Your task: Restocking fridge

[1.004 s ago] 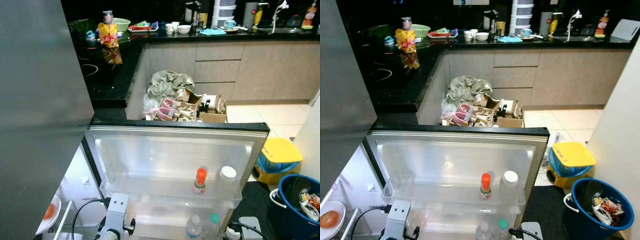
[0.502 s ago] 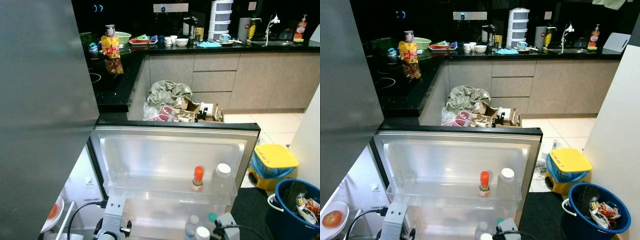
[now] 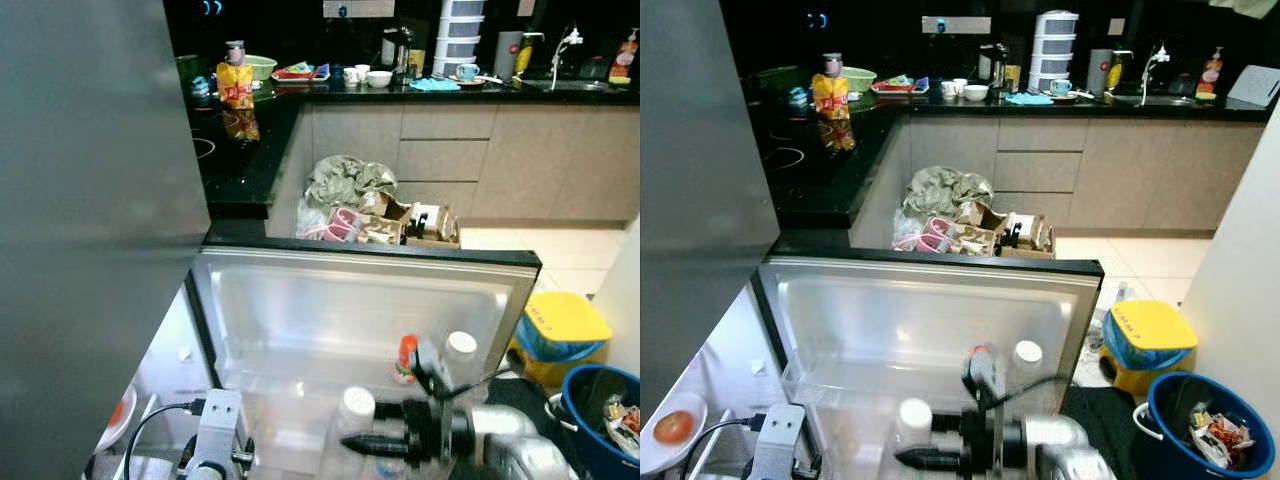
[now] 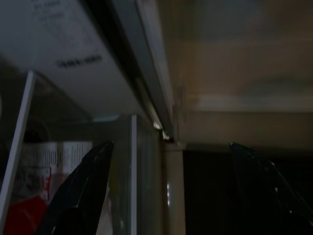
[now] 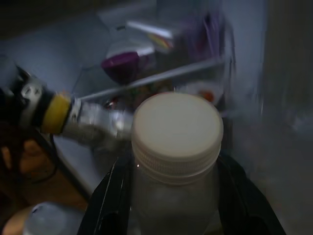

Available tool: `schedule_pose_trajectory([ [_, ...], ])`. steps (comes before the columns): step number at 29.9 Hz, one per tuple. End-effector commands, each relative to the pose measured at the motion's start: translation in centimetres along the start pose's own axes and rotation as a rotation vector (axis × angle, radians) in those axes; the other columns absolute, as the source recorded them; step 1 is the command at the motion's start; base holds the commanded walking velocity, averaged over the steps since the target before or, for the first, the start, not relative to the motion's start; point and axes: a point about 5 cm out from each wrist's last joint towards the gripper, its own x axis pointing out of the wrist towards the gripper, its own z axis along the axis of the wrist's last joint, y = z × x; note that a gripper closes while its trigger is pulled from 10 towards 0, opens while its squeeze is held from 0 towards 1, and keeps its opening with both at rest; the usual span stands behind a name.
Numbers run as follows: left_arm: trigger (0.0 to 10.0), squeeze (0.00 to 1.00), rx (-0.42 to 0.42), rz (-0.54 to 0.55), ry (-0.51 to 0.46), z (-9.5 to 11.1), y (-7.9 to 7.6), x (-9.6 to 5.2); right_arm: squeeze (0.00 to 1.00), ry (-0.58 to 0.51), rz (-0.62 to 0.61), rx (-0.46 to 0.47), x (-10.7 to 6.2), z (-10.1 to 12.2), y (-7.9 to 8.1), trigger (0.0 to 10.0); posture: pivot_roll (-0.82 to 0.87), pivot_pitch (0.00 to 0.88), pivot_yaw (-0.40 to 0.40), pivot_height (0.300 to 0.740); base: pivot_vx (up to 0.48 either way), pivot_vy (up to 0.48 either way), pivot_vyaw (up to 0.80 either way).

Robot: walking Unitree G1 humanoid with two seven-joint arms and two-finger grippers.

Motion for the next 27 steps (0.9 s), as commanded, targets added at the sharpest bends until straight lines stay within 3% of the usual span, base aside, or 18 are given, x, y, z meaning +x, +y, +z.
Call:
schedule_pose_trajectory([
  [1,10.0,0.0,0.026,-0.004,0.001,-0.2,0.3,-0.1,0.0,-0.004,-0.034,-0.094,-0.1,1.1,-0.1,10.0,-0.07,0.069,-0.019,0.74,0.0,0.0,0.0],
  [2,10.0,0.0,0.029,-0.008,0.001,-0.3,0.1,-0.1,0.0,0.019,-0.11,-0.184,-0.1,1.9,-0.7,10.0,-0.07,0.067,-0.018,0.74,0.0,0.0,0.0],
  [5,10.0,0.0,0.03,-0.012,0.001,-0.3,0.0,-0.1,0.0,0.069,-0.185,-0.256,-0.3,2.4,-1.2,10.0,-0.07,0.067,-0.018,0.74,0.0,0.0,0.0],
  [6,10.0,0.0,0.031,-0.02,-0.001,-0.2,-0.2,-0.1,0.0,0.094,-0.257,-0.328,-0.6,2.9,-1.7,10.0,-0.07,0.067,-0.018,0.74,0.0,0.0,0.0],
  [7,10.0,0.0,0.031,-0.02,-0.001,-0.2,-0.2,-0.1,0.0,0.094,-0.257,-0.328,-0.6,2.9,-1.7,10.0,-0.07,0.067,-0.018,0.74,0.0,0.0,0.0],
  [9,10.0,0.0,0.037,-0.06,-0.008,-0.1,-0.8,-0.1,0.0,0.048,-0.371,-0.388,-1.2,4.2,-2.4,10.0,-0.07,0.061,-0.026,0.74,0.0,0.0,0.0],
  [14,10.0,0.0,0.072,-0.125,-0.03,-0.1,-1.4,-0.2,0.0,0.034,-0.412,-0.407,-1.5,4.5,-2.5,10.0,-0.08,0.061,-0.024,0.74,0.0,0.0,0.0],
  [16,10.0,0.0,0.209,-0.274,-0.152,0.7,-2.3,-0.8,0.0,0.052,-0.446,-0.438,-1.7,3.9,-2.8,10.0,-0.08,0.062,-0.023,0.74,0.0,0.0,0.0],
  [18,10.0,0.0,0.23,-0.301,-0.183,1.0,-2.3,-0.9,0.0,0.054,-0.455,-0.442,-1.7,3.8,-2.9,10.0,-0.08,0.062,-0.023,0.74,0.0,0.0,0.0],
  [22,10.0,0.0,0.291,-0.462,-0.352,3.2,-1.9,-1.9,0.0,0.018,-0.532,-0.457,-1.9,3.4,-3.4,10.0,-0.08,0.071,-0.018,0.74,0.0,0.0,0.0],
  [27,10.0,0.0,0.347,-0.591,-0.441,4.8,-1.0,-3.6,0.0,-0.056,-0.638,-0.447,-2.4,3.6,-4.2,10.0,-0.08,0.073,-0.017,0.74,0.0,0.0,0.0],
])
